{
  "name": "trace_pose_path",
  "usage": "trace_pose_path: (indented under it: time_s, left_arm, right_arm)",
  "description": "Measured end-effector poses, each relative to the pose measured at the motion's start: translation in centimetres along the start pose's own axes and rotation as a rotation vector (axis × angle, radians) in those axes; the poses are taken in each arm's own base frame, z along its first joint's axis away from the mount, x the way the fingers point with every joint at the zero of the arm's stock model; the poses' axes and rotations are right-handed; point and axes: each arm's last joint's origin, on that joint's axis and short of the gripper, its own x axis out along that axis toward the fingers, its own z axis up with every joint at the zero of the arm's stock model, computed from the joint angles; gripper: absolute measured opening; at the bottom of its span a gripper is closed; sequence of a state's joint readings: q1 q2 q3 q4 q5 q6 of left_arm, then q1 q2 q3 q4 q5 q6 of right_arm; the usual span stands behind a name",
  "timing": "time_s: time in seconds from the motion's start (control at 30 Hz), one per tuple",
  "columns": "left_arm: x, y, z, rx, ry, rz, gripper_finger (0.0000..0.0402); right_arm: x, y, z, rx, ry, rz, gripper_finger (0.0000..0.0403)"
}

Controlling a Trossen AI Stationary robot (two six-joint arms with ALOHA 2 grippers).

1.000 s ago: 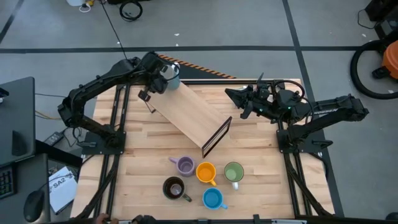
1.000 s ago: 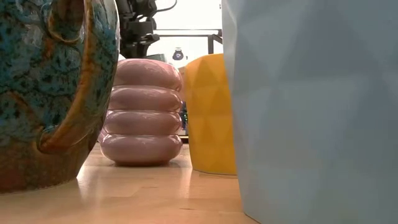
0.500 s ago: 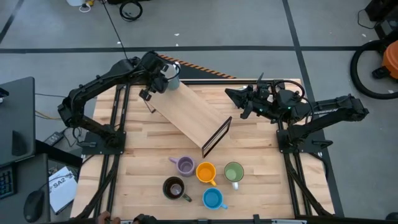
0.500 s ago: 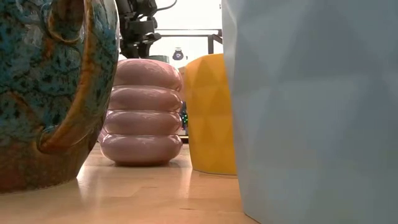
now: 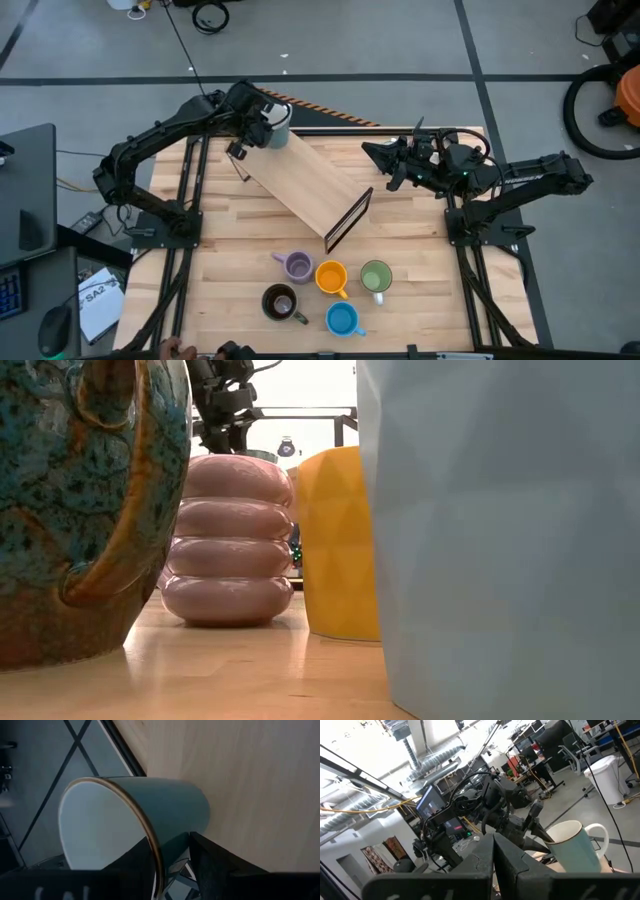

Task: Place coffee mugs
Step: Put the light blue mug on the shelf, then put the purple mug on the shelf

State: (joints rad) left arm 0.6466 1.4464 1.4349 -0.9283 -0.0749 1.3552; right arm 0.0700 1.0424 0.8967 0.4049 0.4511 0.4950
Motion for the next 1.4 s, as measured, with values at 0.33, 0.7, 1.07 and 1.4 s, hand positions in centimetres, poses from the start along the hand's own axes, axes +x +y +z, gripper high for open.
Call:
trace_pose_path:
  time_s: [0.33,0.7,1.07,1.4]
  left_arm:
    - [-0.3,0.1,-0.4,-0.002,0.092,0.036,0.0121]
    - [-2.4,0.0,-0.5,-0.052,0.07,0.1,0.0121]
    - [-6.3,-0.5,0.2,-0.203,0.044,0.268,0.0121]
    - [-10.5,-3.8,4.2,-0.6,-0.418,0.055,0.0121]
  right_arm:
    - [0.0,0.0,0.0,-0.017,0.0,0.0,0.0016]
    - [0.0,0.0,0.0,-0.027,0.0,0.0,0.0016]
    - [0.1,-0.3,0.1,-0.04,-0.002,-0.007,0.0016]
    - [0.1,-0.8,-0.2,-0.029,0.07,-0.002,0.0016]
